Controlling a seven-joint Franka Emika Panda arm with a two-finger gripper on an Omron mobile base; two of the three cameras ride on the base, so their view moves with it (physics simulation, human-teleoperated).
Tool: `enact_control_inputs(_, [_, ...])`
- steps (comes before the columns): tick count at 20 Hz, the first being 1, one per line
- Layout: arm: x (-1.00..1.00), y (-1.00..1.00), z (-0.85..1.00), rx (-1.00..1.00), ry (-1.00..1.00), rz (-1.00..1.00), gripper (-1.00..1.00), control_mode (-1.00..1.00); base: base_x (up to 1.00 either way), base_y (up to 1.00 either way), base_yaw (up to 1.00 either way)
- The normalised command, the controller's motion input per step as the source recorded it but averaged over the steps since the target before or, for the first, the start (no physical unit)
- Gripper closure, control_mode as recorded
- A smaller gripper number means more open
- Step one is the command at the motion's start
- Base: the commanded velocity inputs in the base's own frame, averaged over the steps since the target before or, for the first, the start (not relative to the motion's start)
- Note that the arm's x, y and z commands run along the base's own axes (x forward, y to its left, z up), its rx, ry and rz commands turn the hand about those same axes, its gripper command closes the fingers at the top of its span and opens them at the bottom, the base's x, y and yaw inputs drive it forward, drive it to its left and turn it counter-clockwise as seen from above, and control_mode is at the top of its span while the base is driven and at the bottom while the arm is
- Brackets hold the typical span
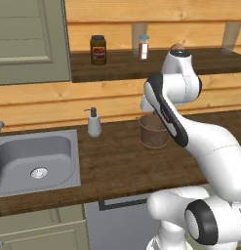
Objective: Open the cabinet, pick up the bread from the cabinet and place it in the basket. Then move the basket to the dining counter.
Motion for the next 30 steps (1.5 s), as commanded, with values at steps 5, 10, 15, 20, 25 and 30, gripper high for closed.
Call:
enact_control_inputs(5, [-0.49, -0.03, 0.00, 0.00, -0.12, -0.01, -1.00, -1.00, 0.00, 0.00, 0.00])
enact_control_inputs(10, [-0.79, -0.41, 0.71, 0.02, -0.54, -0.02, -1.00, -1.00, 0.00, 0.00, 0.00])
enact_control_inputs(15, [-0.18, -0.78, 1.00, 0.02, -0.54, -0.01, -1.00, -1.00, 0.00, 0.00, 0.00])
enact_control_inputs(20, [0.06, -0.82, 1.00, 0.01, -0.47, -0.03, -1.00, -1.00, 0.00, 0.00, 0.00])
enact_control_inputs(25, [0.85, -0.34, 0.63, 0.10, -0.14, -0.05, -1.00, -1.00, 0.00, 0.00, 0.00])
enact_control_inputs(30, [0.90, -0.03, 0.58, 0.16, -0.02, -0.03, -1.00, -1.00, 0.00, 0.00, 0.00])
